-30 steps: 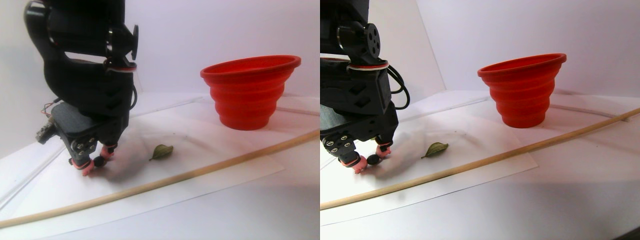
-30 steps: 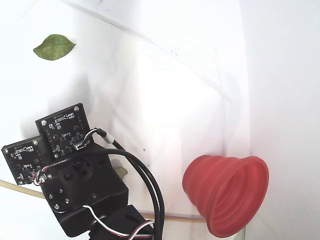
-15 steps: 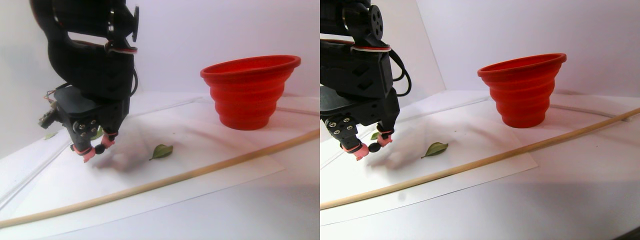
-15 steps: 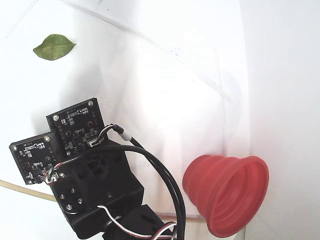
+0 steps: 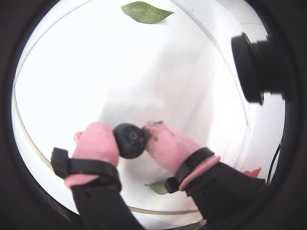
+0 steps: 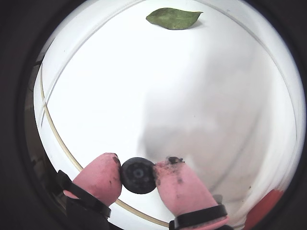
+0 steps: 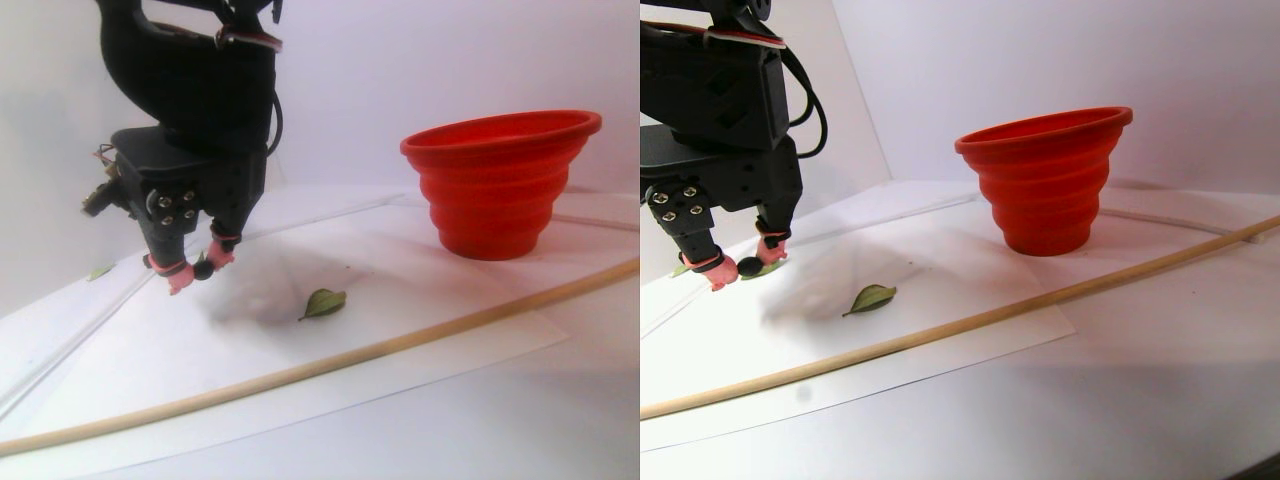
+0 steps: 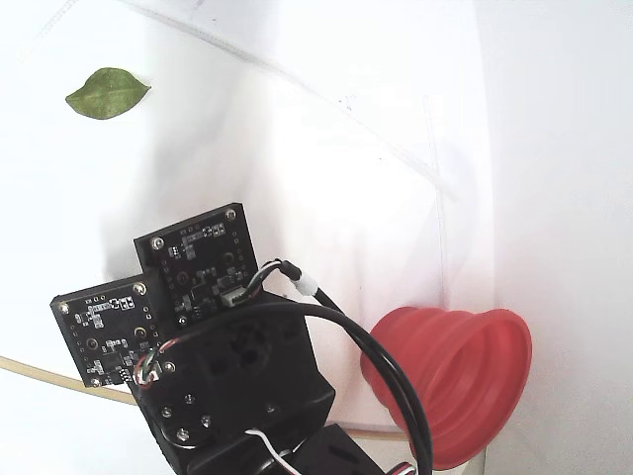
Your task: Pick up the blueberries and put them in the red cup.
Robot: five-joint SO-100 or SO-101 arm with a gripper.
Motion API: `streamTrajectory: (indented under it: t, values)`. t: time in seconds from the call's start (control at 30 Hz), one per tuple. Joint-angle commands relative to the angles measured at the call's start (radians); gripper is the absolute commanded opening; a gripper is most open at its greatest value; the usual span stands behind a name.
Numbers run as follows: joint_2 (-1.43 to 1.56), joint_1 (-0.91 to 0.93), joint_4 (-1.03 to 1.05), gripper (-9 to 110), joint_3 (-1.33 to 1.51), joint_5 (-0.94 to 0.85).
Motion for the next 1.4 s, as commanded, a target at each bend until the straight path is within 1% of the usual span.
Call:
streamTrajectory:
  t: [0.0,0.33,0.7,1.37]
  values:
    - [0.137,0.0,0.034,12,0.02,0.008]
    - [0.356,0.031,0.19,12,0.058,0.015]
    - [0.522,0.078,0.295,12,0.101,0.009]
    - [0.792,0.15,0.534,12,0.126,0.049]
